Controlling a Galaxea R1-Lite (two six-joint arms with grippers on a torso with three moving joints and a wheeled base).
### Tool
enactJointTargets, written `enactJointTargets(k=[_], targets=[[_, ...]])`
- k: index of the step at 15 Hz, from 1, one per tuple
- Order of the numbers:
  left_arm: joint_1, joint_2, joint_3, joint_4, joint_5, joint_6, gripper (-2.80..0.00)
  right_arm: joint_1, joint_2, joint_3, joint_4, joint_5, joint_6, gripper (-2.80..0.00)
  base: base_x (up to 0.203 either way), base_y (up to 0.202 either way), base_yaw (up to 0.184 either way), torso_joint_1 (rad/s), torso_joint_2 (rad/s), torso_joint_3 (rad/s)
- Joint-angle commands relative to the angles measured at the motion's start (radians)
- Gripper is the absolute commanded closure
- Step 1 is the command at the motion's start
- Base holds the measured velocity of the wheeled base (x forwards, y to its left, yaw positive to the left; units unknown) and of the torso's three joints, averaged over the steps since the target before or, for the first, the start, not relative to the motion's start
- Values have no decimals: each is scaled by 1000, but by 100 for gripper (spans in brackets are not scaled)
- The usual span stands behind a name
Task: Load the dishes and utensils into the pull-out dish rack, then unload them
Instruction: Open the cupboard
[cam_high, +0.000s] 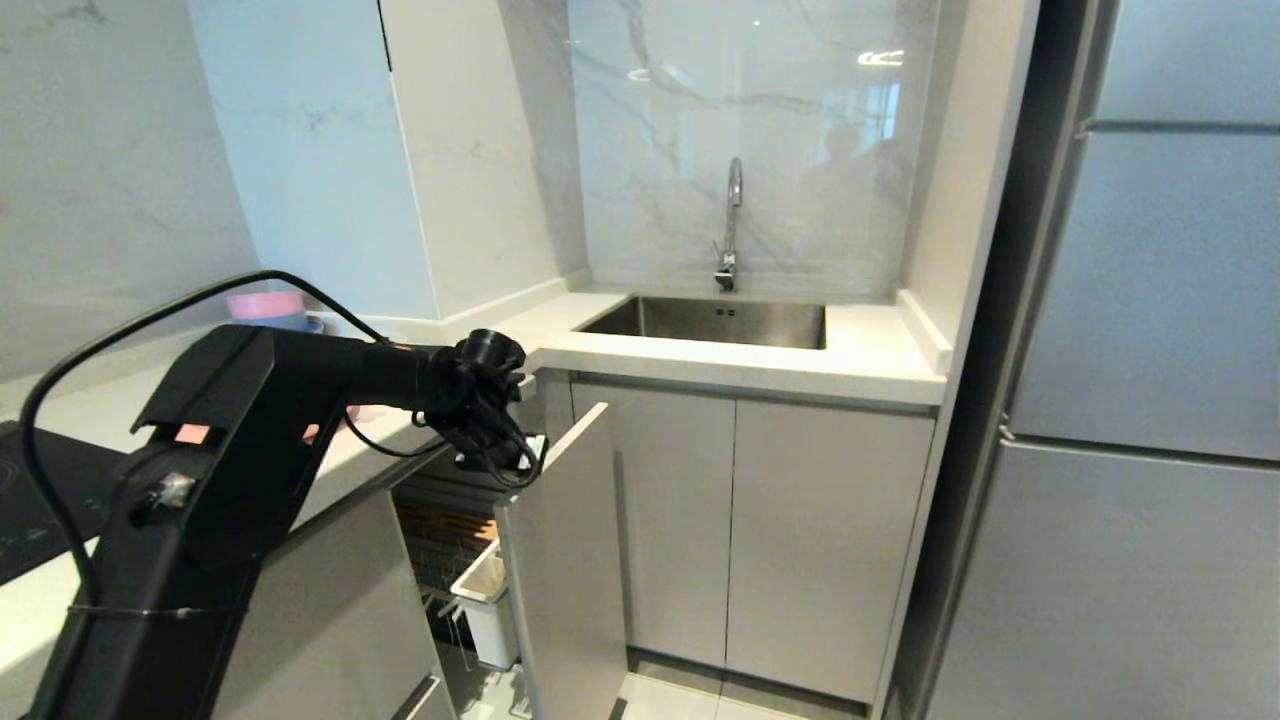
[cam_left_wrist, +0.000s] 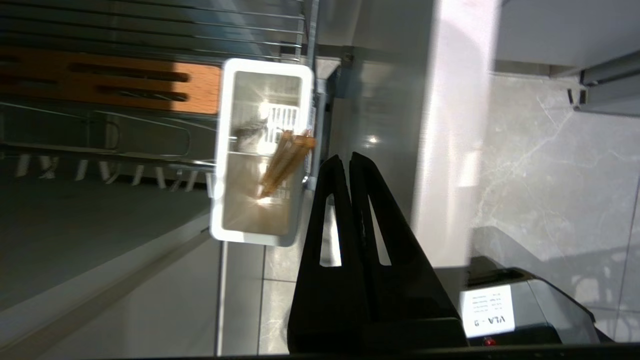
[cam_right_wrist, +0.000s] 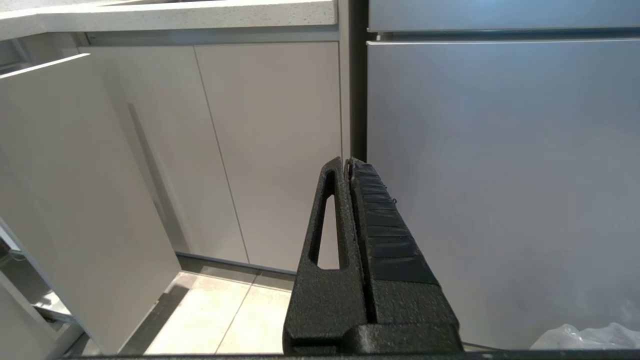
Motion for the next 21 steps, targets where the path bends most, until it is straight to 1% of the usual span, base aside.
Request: enactJointTargets(k=[1,7,14,21], targets=[[-8,2,2,4,0,-1,0,0,0,2,0,0,1,0,0,0,0,0,0,0],[-46,0,8,5,-3,-9,0,0,0,2,0,0,1,0,0,0,0,0,0,0],[-123,-1,12,5,-5,-71,0,0,0,2,0,0,1,0,0,0,0,0,0,0],[-198,-1,12,4,-5,-96,0,0,0,2,0,0,1,0,0,0,0,0,0,0]])
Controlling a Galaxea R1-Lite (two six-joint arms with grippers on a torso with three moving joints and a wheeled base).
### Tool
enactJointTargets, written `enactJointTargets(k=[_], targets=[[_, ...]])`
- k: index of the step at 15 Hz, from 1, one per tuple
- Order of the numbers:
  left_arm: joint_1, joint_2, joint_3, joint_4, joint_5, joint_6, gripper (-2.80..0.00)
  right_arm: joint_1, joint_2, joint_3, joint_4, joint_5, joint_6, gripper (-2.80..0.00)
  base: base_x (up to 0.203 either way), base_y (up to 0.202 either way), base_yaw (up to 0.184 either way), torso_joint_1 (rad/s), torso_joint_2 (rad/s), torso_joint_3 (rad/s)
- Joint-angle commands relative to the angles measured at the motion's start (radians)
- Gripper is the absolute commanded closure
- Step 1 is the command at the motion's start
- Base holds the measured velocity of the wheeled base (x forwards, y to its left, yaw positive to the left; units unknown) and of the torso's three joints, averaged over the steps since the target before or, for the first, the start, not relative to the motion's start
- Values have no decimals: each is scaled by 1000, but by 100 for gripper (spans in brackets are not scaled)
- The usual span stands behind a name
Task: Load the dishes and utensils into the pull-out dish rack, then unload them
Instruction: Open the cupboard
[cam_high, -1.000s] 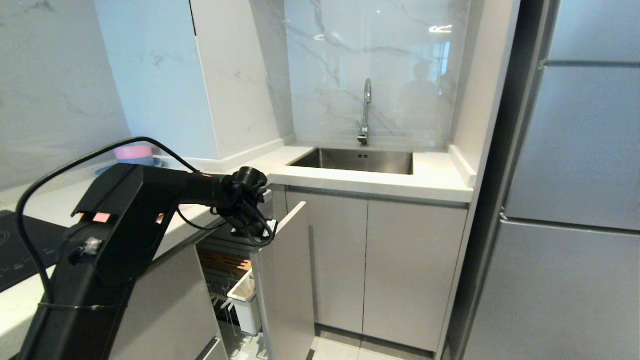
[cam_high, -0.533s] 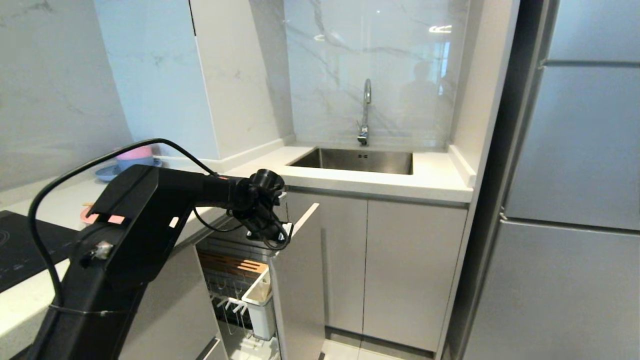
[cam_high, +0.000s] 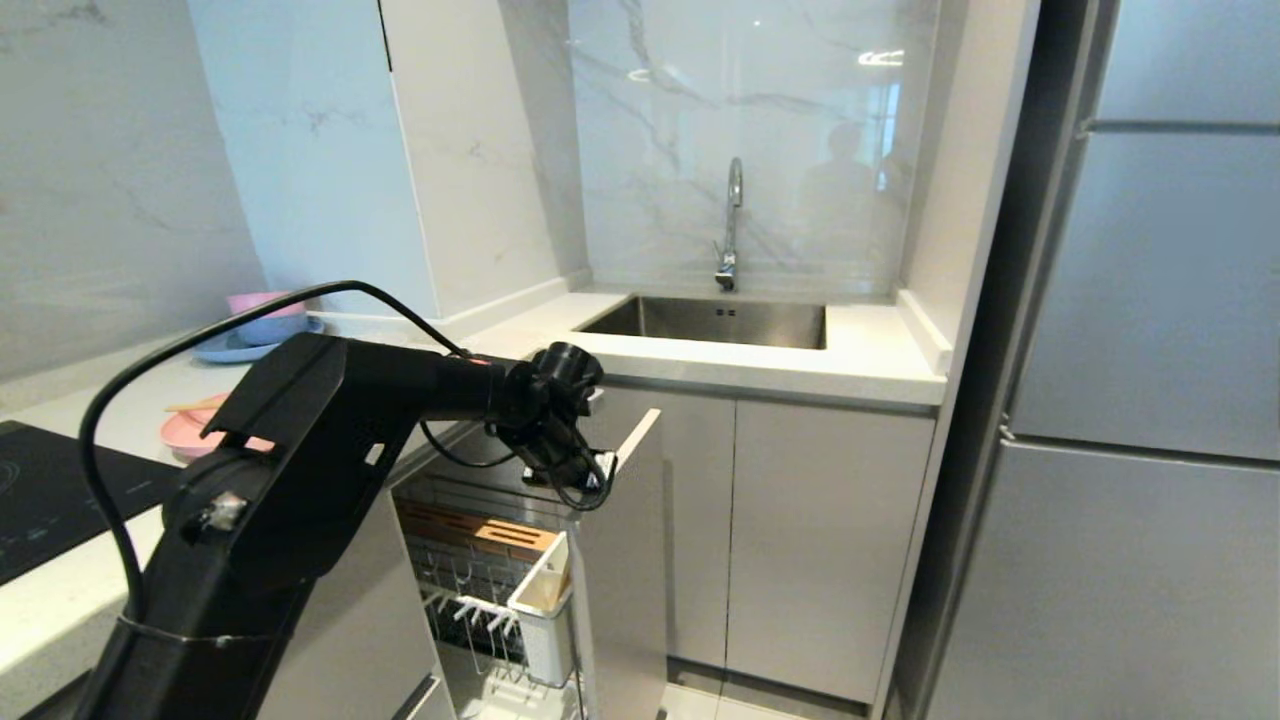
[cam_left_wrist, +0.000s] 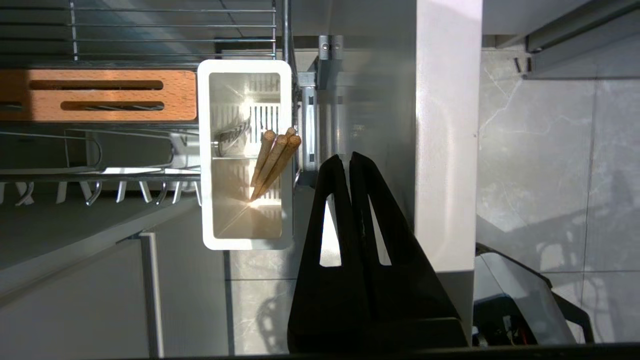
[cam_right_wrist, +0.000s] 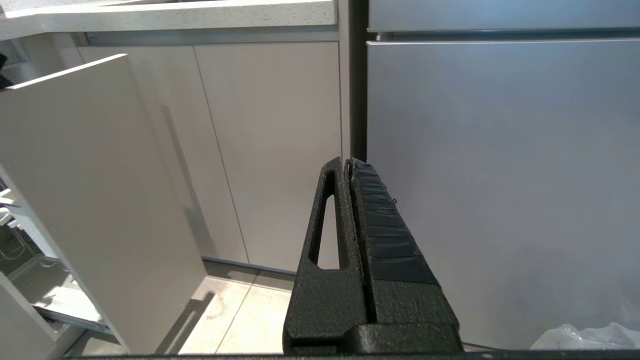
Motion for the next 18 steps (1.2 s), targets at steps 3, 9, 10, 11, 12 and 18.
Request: enactJointTargets(k=[3,9,10,11,12,18], targets=[[-33,-5,-2,0,0,-17,0,0,1,2,0,0,1,0,0,0,0,0,0,0],[-96,-10,18,-44,45,-73,0,0,1,2,0,0,1,0,0,0,0,0,0,0],[-107,-10,18,-44,45,-75,0,0,1,2,0,0,1,0,0,0,0,0,0,0],[-123,-8,18,-45,45,-75,0,0,1,2,0,0,1,0,0,0,0,0,0,0],[-141,-7,18,-46,45,-76,0,0,1,2,0,0,1,0,0,0,0,0,0,0],[-200,1,17,-64,43,-80,0,0,1,2,0,0,1,0,0,0,0,0,0,0]])
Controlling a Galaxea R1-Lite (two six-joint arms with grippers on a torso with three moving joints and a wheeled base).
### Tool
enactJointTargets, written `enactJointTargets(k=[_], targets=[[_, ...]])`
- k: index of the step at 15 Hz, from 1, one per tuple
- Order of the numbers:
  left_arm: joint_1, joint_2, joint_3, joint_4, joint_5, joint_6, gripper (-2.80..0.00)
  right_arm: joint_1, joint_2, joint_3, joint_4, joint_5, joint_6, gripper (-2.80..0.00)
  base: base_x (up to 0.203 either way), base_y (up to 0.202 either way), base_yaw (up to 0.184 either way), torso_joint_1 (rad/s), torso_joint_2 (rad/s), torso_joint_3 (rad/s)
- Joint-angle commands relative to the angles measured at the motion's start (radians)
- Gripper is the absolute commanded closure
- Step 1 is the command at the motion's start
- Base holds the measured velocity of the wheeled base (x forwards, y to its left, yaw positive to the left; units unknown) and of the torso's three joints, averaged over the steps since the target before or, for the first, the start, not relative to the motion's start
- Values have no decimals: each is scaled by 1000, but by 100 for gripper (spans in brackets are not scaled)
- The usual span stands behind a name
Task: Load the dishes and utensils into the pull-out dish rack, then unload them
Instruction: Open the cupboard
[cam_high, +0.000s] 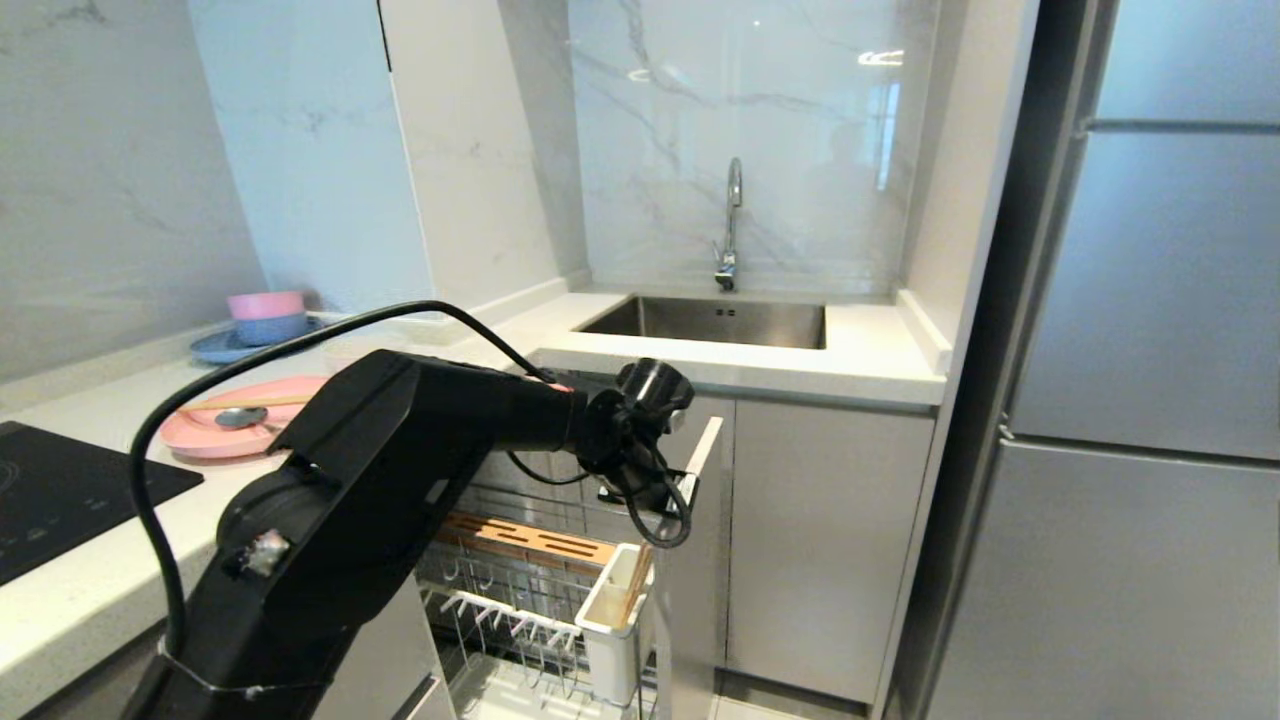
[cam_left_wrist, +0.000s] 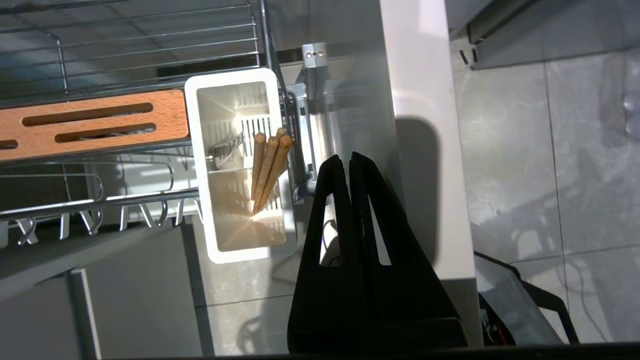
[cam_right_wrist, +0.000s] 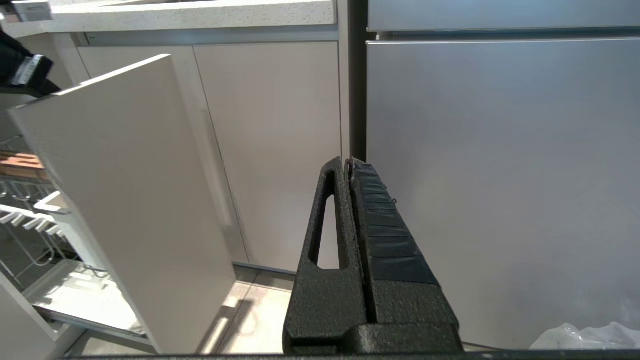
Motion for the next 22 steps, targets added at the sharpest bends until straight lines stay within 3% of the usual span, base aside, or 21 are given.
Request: enactJointTargets(k=[1,10,13,22], targets=[[-15,3,-2,2,2,-2,0,1,1,2,0,0,0,0,0,0,0,0,0,0],[-34,11,1,-10,3,-4,0,1,1,2,0,0,0,0,0,0,0,0,0,0],[-19,-26,2,-9,7,-30,0,1,1,2,0,0,0,0,0,0,0,0,0,0],[97,-365,70,-9,13,-29,0,1,1,2,0,0,0,0,0,0,0,0,0,0]])
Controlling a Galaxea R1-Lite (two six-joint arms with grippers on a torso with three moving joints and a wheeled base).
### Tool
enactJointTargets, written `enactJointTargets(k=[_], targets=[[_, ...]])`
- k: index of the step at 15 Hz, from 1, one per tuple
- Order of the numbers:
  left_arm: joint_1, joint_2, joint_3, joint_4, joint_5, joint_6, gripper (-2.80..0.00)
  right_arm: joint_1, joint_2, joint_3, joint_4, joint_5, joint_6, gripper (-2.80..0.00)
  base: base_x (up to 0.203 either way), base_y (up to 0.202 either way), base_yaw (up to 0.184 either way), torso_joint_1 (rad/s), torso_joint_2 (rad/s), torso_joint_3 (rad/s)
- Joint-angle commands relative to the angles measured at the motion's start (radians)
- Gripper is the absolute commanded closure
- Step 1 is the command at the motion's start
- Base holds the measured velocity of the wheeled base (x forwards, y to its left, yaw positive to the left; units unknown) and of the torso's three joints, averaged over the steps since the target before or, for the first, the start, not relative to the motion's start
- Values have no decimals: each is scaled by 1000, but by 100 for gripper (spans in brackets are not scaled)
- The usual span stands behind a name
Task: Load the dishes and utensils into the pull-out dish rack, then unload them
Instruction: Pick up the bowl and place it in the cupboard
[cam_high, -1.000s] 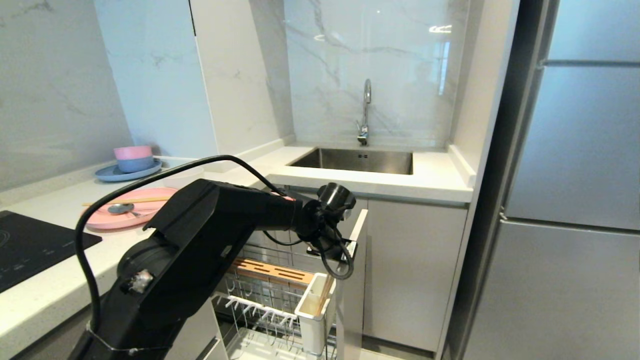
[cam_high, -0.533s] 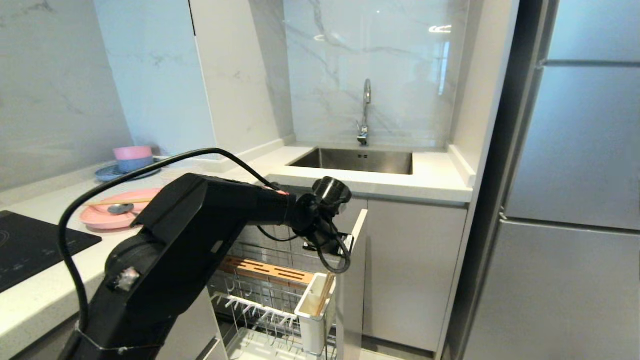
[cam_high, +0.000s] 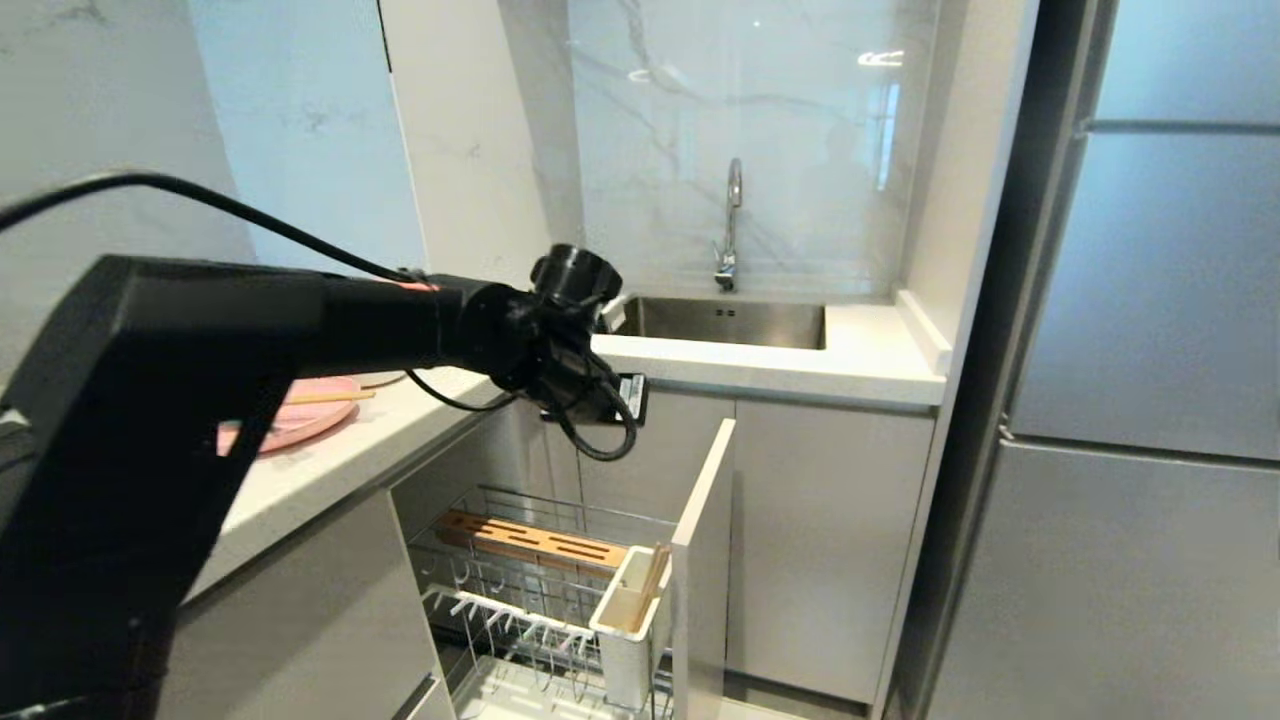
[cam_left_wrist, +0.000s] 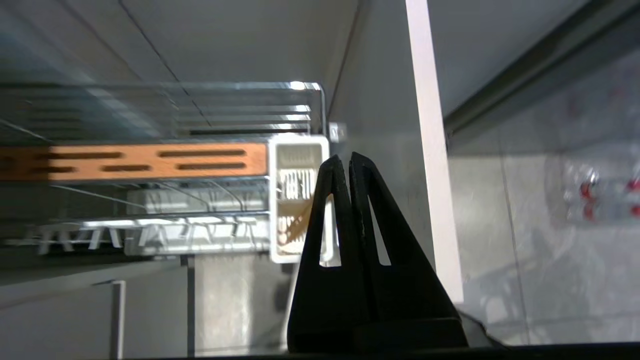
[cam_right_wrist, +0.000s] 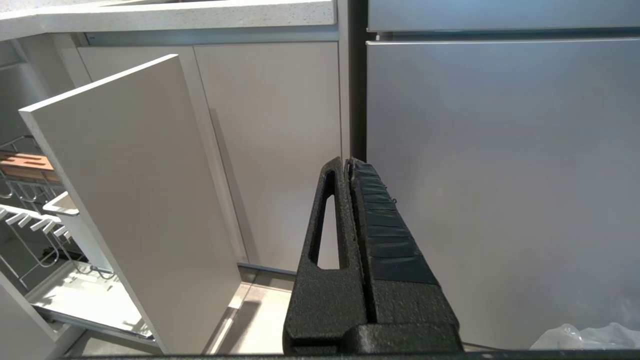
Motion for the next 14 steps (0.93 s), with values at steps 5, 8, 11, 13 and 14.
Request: enactJointTargets(k=[5,8,11,13,14], targets=[[85,-388,123,2,57,2,0,1,1,2,0,0,0,0,0,0,0,0,0,0],[126,-600,208,1,127,6,0,1,1,2,0,0,0,0,0,0,0,0,0,0],[205,-837,288,4,156,35,0,1,1,2,0,0,0,0,0,0,0,0,0,0],[293,-1010,347,5,158,84,0,1,1,2,0,0,0,0,0,0,0,0,0,0],[337,-1099,382,4,155,114,0,1,1,2,0,0,0,0,0,0,0,0,0,0]])
